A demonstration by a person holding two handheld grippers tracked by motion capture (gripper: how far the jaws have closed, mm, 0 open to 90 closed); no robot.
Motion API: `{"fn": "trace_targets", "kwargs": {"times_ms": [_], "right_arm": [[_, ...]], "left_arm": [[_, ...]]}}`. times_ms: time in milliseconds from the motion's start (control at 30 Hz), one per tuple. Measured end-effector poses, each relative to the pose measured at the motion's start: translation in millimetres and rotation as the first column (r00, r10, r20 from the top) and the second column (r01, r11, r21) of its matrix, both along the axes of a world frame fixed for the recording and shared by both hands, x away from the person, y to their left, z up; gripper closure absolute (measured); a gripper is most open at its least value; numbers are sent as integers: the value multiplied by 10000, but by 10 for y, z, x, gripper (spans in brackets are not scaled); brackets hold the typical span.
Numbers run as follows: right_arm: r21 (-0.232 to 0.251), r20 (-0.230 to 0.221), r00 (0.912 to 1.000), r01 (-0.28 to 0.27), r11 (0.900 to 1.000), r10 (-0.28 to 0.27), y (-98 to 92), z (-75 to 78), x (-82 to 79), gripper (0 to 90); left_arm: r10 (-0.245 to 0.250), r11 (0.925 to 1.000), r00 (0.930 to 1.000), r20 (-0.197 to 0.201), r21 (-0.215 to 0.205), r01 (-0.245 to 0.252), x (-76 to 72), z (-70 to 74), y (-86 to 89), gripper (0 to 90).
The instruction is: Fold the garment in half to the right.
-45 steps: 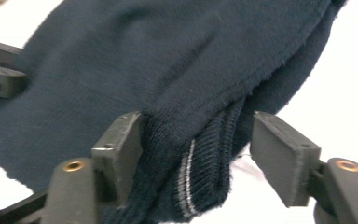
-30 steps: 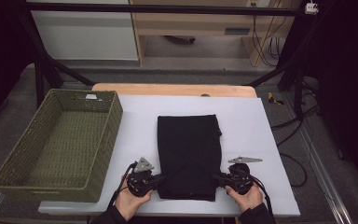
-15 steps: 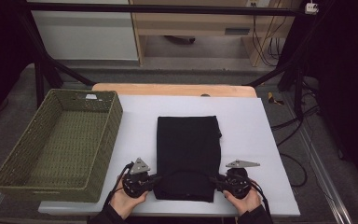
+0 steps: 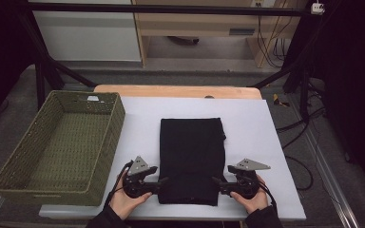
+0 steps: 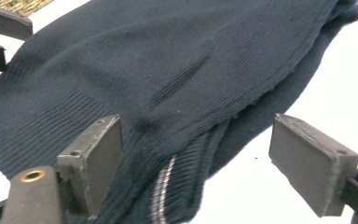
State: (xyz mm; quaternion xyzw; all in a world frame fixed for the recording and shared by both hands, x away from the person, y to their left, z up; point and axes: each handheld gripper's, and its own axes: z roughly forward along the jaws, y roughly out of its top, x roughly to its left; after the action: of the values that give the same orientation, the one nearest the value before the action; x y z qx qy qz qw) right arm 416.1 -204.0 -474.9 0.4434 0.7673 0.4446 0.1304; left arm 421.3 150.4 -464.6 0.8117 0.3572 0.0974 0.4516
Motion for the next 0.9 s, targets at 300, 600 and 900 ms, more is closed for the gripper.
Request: {"fn": "trace_targets", "kwargs": {"times_ms": [300,600,900], "right_arm": [[-222,37,10000,-35,9997,36,-13,-6,14,90],[-165,-60,10000,7,9999,-8,-20,3,22,80],[-73,-120,9999,67,10000,-68,-26,28,13,51]], "left_arm": [[-206,9997,9998,71,-129,207,127,39,-65,117],[-412,9991,9991,103,-50,412,230,117,-77,30],[-500,9985,9981,362,-189,507,409,291,-129,20]]}}
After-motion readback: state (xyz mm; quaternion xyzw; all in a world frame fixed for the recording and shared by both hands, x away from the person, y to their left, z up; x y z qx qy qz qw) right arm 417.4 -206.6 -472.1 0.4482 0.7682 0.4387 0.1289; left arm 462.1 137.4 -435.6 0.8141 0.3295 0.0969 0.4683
